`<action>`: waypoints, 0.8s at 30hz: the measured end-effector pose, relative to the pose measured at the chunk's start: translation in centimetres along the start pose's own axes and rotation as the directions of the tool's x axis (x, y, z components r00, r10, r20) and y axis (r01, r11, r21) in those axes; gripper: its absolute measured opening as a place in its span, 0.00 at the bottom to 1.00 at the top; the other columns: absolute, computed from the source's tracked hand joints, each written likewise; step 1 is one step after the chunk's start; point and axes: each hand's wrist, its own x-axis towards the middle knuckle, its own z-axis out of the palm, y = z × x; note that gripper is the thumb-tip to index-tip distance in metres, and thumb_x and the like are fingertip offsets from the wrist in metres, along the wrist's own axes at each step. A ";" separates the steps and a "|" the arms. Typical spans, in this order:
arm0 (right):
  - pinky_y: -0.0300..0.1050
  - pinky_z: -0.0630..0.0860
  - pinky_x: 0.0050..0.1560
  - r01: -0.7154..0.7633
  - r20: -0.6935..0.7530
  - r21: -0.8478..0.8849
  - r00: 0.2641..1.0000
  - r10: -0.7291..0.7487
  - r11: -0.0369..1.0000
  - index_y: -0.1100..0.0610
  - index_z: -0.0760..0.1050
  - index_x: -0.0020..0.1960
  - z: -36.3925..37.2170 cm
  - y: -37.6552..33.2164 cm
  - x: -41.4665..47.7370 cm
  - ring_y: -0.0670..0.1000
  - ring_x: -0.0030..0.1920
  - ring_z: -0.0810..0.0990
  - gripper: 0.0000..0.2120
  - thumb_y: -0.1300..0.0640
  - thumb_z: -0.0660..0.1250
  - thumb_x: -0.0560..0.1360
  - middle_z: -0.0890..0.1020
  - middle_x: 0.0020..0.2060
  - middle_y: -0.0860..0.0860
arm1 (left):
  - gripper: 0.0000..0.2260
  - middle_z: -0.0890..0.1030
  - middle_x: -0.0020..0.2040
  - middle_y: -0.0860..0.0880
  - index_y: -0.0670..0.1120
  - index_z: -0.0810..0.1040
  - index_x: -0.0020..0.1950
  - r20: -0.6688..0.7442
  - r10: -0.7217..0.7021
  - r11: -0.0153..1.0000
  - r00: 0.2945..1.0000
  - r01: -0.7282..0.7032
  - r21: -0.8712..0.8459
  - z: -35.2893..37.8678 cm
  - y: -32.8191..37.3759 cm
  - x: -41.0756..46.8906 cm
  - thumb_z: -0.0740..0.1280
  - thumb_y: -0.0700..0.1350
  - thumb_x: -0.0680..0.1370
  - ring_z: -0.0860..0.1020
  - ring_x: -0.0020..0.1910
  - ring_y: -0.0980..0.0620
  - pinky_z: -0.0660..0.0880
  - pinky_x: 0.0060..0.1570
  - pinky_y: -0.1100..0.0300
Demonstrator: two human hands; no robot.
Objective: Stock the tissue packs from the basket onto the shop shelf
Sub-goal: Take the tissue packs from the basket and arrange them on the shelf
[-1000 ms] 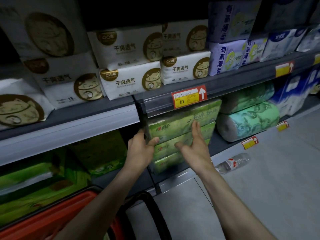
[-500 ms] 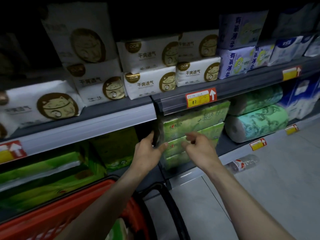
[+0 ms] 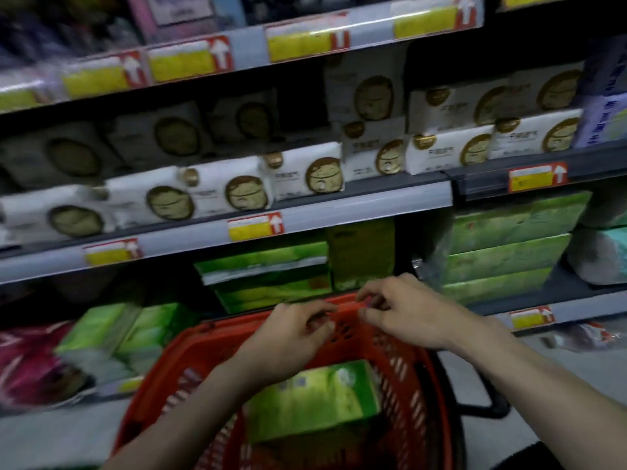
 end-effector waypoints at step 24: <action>0.53 0.82 0.54 0.391 0.236 -0.099 0.902 -0.360 0.915 0.43 0.79 0.66 10.9 -12.9 2.8 0.44 0.52 0.83 0.16 0.41 0.67 0.80 0.84 0.55 0.41 | 0.17 0.85 0.48 0.53 0.53 0.78 0.71 -0.113 -0.284 0.958 0.952 0.277 -0.075 -8.0 -11.3 -13.3 0.67 0.52 0.82 0.83 0.45 0.57 0.82 0.50 0.57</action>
